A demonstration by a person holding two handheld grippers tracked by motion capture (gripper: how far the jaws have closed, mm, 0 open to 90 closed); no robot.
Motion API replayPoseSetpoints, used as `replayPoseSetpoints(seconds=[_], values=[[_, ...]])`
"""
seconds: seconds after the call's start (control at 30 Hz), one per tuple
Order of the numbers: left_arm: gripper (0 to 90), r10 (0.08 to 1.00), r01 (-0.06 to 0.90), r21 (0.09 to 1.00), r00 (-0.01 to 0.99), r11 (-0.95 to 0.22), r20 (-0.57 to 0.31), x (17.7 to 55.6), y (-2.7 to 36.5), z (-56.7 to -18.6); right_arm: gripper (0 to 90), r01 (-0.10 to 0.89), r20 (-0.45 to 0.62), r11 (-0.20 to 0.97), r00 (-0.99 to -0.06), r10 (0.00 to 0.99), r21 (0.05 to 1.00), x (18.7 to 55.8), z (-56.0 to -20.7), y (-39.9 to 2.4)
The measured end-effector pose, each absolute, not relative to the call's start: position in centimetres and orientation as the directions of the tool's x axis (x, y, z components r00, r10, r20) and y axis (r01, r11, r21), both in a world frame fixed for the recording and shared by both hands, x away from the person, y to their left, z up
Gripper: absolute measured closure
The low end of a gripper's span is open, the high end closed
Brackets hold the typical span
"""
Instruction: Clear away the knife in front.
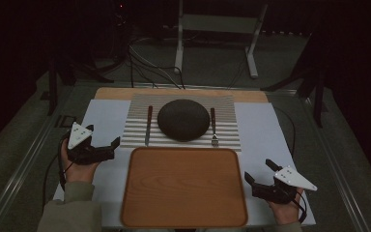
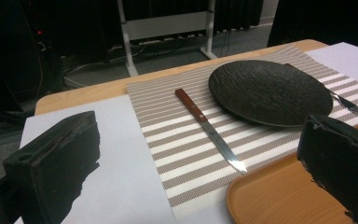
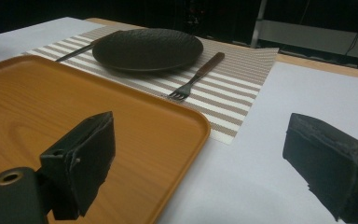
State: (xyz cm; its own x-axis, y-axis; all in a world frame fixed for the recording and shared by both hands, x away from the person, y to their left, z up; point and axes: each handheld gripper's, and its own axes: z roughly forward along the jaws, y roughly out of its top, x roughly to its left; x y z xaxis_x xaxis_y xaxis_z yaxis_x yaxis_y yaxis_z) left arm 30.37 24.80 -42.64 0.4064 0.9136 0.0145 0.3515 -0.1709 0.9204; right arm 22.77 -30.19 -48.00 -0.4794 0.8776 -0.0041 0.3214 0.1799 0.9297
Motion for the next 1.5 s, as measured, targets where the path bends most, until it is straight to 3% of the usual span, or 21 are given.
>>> replayPoseSetpoints(seconds=[1.5], values=[[0.1, 0.923, 0.429, 0.869, 0.377, -0.248, 0.077, 37.0, 21.5, -43.0, 9.3, 0.325, -0.002, 0.184, -0.487, 0.873, 0.928, 22.9, -48.1, -30.1]])
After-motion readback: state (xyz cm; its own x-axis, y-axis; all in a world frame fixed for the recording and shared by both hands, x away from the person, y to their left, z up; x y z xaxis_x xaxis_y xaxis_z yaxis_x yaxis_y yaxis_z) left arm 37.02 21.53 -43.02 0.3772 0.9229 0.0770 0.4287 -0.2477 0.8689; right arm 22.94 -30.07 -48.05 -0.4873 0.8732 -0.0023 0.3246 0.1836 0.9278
